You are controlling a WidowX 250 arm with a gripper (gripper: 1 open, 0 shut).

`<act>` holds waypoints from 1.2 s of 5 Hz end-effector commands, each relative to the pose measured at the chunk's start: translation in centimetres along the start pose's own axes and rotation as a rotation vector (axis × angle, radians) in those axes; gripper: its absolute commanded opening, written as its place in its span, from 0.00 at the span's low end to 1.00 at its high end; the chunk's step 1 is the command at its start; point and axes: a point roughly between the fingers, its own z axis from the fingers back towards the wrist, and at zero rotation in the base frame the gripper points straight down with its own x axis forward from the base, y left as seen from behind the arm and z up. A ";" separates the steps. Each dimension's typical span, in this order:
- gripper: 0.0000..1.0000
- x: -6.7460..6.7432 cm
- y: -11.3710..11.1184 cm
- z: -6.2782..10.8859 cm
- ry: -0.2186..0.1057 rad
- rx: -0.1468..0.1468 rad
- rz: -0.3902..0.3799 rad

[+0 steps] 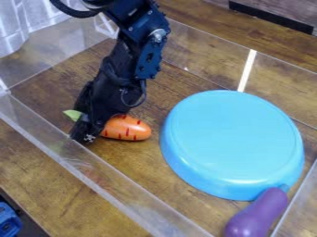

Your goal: Move the carrot to the left side

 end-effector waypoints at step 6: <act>0.00 -0.9 1.8 -0.2 -0.009 0.027 0.042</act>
